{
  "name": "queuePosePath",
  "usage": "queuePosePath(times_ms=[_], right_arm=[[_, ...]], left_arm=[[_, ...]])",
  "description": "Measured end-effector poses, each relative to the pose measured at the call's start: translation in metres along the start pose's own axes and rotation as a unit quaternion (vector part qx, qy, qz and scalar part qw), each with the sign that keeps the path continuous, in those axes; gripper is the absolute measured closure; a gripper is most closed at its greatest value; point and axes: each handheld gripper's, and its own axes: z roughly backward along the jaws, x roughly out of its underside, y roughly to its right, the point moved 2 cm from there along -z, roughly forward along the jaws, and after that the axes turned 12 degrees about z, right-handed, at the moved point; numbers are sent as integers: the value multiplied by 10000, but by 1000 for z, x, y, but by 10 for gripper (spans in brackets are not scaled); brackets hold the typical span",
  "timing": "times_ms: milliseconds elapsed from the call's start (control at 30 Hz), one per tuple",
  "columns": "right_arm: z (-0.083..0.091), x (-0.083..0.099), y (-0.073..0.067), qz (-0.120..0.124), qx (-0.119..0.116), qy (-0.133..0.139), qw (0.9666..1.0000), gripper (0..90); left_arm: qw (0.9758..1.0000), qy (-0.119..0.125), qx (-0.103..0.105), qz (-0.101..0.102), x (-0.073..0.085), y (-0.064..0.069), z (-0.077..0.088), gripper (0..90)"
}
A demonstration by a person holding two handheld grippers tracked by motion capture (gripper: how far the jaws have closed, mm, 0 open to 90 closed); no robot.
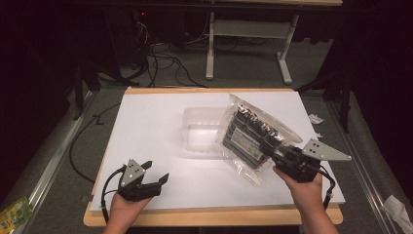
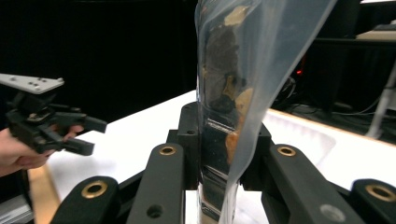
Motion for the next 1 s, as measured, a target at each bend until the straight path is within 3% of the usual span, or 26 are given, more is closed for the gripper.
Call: queuePosePath(times_ms=[167,267,400,667,1000], right_arm=[[-3,-4,5,36,249,-3,9997,758],[-6,-5,12,-35,320,89,9994,758],[-14,-8,21,-49,449,12,9990,758],[-33,-20,32,94,526,-62,9986,757],[-62,-31,39,84,495,-84,9987,757]], left_arm=[[10000,13,26,53,1,-1,-1,257],[10000,14,20,-31,1,1,-1,258],[10000,-19,71,-52,1,2,-1,261],[9998,-96,110,-123,2,4,-4,262],[9997,-106,169,-158,1,4,-3,266]])
